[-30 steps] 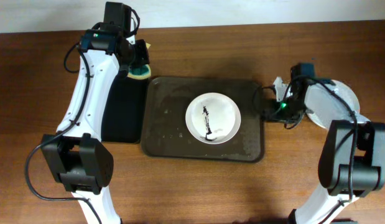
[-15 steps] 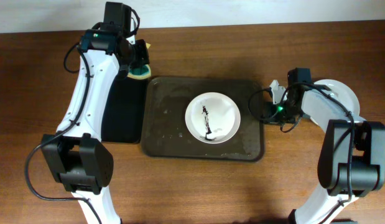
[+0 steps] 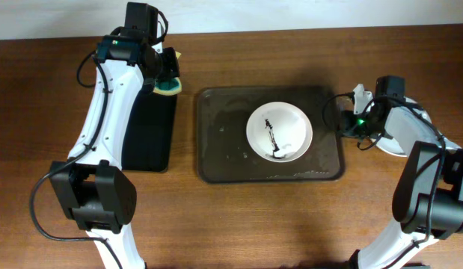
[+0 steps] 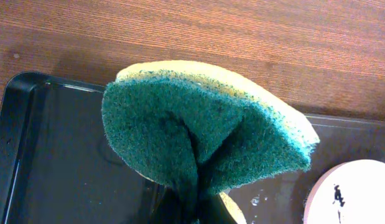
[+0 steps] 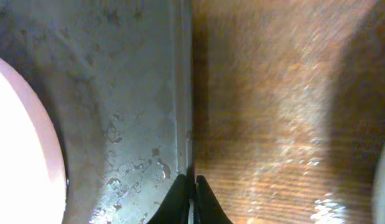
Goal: Clean dirty plates on tray and stack at the side
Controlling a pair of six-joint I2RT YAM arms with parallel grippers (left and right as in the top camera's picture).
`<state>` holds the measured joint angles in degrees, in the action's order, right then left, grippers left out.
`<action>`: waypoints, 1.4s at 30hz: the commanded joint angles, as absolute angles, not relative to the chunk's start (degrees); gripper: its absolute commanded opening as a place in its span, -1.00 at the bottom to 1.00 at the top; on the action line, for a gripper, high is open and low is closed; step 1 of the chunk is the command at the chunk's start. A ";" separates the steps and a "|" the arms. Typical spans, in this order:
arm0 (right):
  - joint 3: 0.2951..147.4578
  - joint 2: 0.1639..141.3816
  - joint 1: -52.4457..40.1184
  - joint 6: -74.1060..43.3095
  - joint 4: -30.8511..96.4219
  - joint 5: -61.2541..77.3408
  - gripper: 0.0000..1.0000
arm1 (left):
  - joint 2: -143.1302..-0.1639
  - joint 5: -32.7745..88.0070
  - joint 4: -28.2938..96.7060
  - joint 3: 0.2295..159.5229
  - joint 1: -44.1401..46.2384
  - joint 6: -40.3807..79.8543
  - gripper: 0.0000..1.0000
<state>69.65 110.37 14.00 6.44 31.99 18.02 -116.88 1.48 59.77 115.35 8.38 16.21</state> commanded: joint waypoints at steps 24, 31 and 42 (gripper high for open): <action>93.60 122.87 -39.70 -30.79 16.40 6.92 0.24 | -113.75 1.08 61.52 118.28 -2.94 7.84 -1.00; 93.60 128.20 -44.38 -32.03 14.09 8.36 0.17 | -113.75 1.08 62.06 118.28 -2.94 7.86 -1.00; 93.62 130.56 -42.39 -31.33 18.52 8.36 -0.49 | -113.75 1.08 62.41 118.28 -2.90 7.84 -1.00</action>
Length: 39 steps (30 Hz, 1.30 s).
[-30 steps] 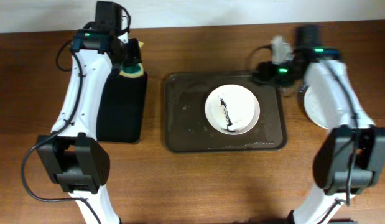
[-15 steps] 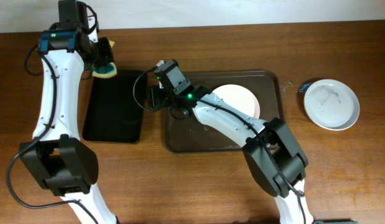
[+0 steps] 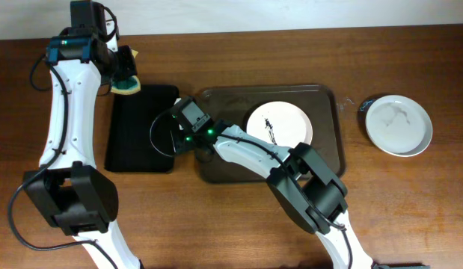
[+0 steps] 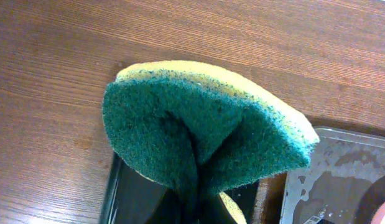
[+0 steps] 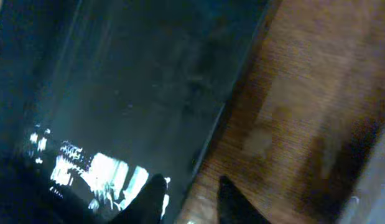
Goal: Clean dirty plates on tray and stack at the side
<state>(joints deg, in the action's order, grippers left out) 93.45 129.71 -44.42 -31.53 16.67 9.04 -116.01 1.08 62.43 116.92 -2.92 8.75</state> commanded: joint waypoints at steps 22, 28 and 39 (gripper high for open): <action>96.62 128.70 -42.65 -28.97 32.36 22.11 -0.57 | -113.75 1.10 62.24 118.24 -2.81 8.03 -1.00; 96.73 128.60 -45.17 -27.24 32.40 22.11 -0.25 | -113.78 1.10 62.24 118.24 -2.74 8.05 -1.00; 98.78 127.94 -47.44 -23.94 32.18 22.11 -0.05 | -113.78 1.10 62.22 118.24 -2.74 8.05 -1.00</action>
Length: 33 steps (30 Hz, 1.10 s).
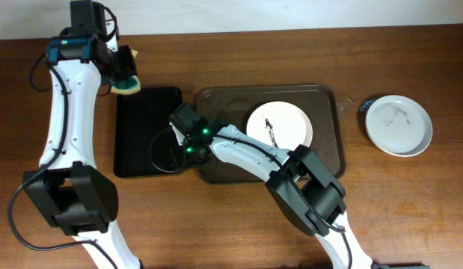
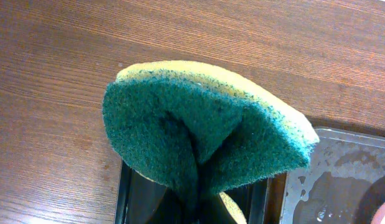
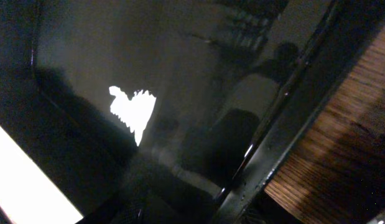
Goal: Clean dirty plates on tray and stack at the side
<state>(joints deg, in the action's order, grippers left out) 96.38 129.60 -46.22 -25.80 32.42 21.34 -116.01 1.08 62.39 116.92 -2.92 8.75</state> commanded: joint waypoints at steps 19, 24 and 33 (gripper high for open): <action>114.80 123.13 -26.06 -17.98 63.09 18.61 0.11 | -113.78 2.20 67.55 118.17 -1.65 8.05 -1.00; 113.51 123.26 -7.35 -13.65 71.90 10.44 0.10 | -113.78 2.17 69.67 111.37 1.48 8.03 -1.00; 101.23 123.26 3.03 -9.82 68.97 10.33 0.11 | -113.82 2.13 42.85 82.04 2.02 6.11 -1.00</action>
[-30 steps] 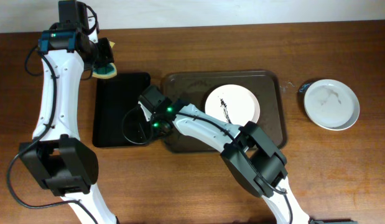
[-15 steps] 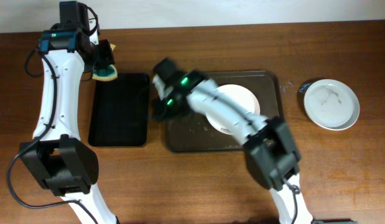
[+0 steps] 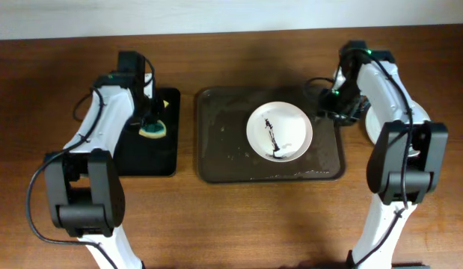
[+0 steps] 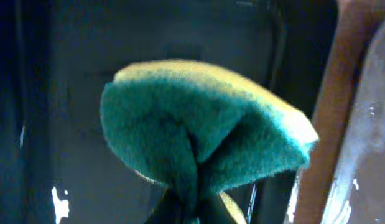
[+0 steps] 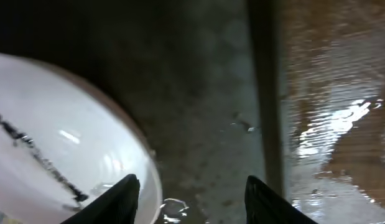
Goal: Clean dirty plates on tray and stack at the side
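Observation:
A white plate (image 3: 280, 131) smeared with black marks lies in the wet dark tray (image 3: 216, 149) at the table's middle; it also fills the left of the right wrist view (image 5: 49, 137). My right gripper (image 3: 326, 104) (image 5: 195, 199) is open over the tray's right part, between the plate and the tray's right wall (image 5: 264, 93), holding nothing. My left gripper (image 3: 150, 119) (image 4: 192, 208) is shut on a folded green and yellow sponge (image 4: 198, 124) (image 3: 152, 130) over the black tray (image 3: 134, 161) on the left.
A second white plate (image 3: 371, 128) lies on the table right of the wet tray, mostly hidden under my right arm. The wood there (image 5: 335, 124) is wet. The tray floor (image 5: 204, 112) carries water drops.
My right arm was across the table with its gripper at the black tray's right rim; now it is open at the wet tray's right side. The left gripper with the sponge came from beyond the black tray to over it.
First my right gripper was shut by the wet tray's right wall and my left held the sponge at the black tray's far end. Then the right reached the black tray's rim, the left was farther left, and that tray shifted. Now both are back by their trays.

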Controlling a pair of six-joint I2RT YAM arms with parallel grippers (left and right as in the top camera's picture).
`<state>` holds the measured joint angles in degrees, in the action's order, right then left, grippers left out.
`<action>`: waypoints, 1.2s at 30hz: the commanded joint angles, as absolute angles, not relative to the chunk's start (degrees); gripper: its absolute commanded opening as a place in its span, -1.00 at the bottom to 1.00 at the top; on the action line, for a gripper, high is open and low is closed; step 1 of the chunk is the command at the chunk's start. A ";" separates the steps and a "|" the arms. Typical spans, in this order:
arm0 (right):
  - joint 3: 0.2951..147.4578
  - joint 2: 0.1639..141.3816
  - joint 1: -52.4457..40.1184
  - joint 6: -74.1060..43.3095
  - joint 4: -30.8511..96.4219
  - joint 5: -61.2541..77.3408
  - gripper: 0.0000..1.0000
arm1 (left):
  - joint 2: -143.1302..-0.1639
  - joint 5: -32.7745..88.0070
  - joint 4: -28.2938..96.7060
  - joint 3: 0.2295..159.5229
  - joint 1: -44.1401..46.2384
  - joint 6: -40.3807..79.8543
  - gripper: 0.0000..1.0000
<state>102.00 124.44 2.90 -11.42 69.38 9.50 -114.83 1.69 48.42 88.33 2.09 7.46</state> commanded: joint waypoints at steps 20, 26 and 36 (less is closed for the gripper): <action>101.12 123.26 2.66 -3.11 68.18 21.41 0.11 | -120.49 6.55 68.58 115.15 1.83 4.01 -1.00; 89.73 123.26 2.63 -0.43 56.21 22.35 0.09 | -121.27 18.26 69.49 120.16 6.76 2.94 -1.00; 79.70 123.26 -4.49 -10.07 46.39 28.45 -0.92 | -127.42 14.81 65.60 119.81 16.21 5.98 -1.00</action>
